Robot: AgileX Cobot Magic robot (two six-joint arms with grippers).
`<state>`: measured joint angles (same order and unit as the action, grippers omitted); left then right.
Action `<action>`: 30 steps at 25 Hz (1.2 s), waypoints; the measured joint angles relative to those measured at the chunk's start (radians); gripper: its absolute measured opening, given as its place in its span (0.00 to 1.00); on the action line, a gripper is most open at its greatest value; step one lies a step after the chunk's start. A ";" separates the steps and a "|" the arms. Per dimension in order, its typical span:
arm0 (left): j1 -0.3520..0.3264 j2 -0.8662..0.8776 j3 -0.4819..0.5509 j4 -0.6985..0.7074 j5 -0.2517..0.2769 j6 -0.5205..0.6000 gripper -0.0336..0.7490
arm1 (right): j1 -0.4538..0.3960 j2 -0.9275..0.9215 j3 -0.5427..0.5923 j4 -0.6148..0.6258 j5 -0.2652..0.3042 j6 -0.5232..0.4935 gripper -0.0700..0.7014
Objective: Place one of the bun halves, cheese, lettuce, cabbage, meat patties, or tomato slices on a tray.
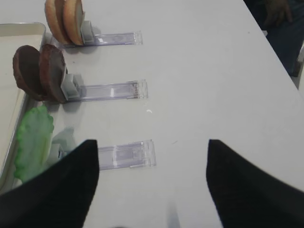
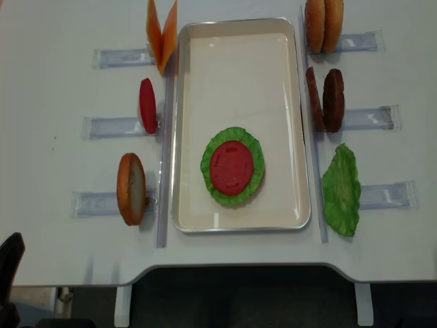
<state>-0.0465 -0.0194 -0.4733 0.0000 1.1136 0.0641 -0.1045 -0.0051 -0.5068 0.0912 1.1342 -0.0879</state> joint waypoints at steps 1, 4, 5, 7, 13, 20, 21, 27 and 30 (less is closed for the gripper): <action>0.000 0.000 0.000 0.000 0.000 0.000 0.54 | 0.000 0.000 0.000 0.000 0.000 0.000 0.70; 0.000 0.000 0.000 -0.005 0.000 0.000 0.51 | 0.000 0.000 0.000 0.001 0.000 0.000 0.70; 0.000 0.000 0.000 -0.005 0.000 0.000 0.50 | 0.000 0.000 0.000 0.001 0.000 0.000 0.70; 0.000 0.000 0.000 -0.005 0.000 0.000 0.48 | 0.000 0.000 0.000 0.001 0.000 0.000 0.70; 0.000 0.000 0.000 -0.005 0.000 0.000 0.42 | 0.000 0.000 0.000 0.001 0.000 0.000 0.70; 0.000 0.000 0.000 -0.006 0.000 0.000 0.33 | 0.000 0.000 0.000 0.001 0.000 0.000 0.70; 0.000 0.000 0.000 -0.006 0.000 0.000 0.32 | 0.000 0.000 0.000 0.001 0.000 0.000 0.70; 0.000 0.000 0.000 -0.006 0.000 0.000 0.23 | 0.000 0.000 0.000 0.001 0.000 0.000 0.70; 0.000 0.000 0.000 -0.006 0.000 0.000 0.19 | 0.000 0.000 0.000 0.002 0.000 0.000 0.70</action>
